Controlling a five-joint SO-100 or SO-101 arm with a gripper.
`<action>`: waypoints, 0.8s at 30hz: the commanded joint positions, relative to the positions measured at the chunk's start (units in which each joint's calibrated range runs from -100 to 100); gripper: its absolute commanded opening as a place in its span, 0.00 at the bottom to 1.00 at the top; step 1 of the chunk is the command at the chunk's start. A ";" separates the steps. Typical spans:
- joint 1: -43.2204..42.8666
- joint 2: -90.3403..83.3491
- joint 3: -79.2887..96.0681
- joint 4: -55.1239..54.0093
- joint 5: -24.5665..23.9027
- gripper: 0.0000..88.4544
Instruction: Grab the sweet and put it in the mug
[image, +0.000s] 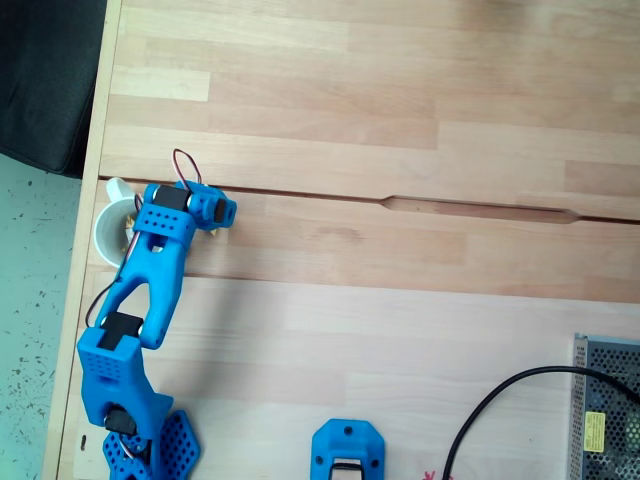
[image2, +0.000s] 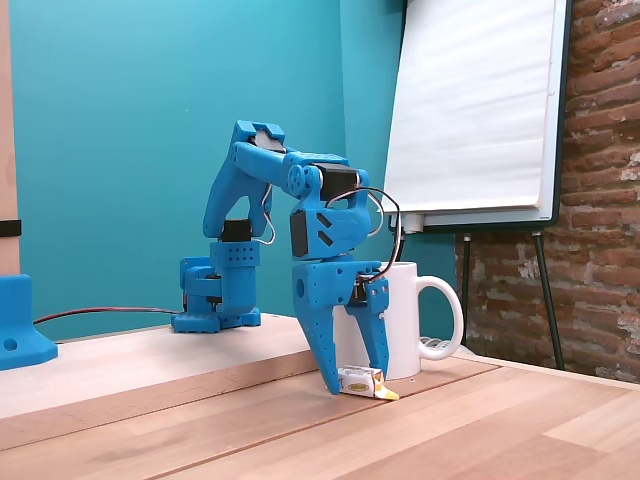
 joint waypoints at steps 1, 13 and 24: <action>-0.43 -0.94 0.03 -0.50 0.10 0.24; -0.43 -0.94 0.47 -0.74 0.10 0.18; 0.01 -1.98 -0.42 -0.50 0.05 0.05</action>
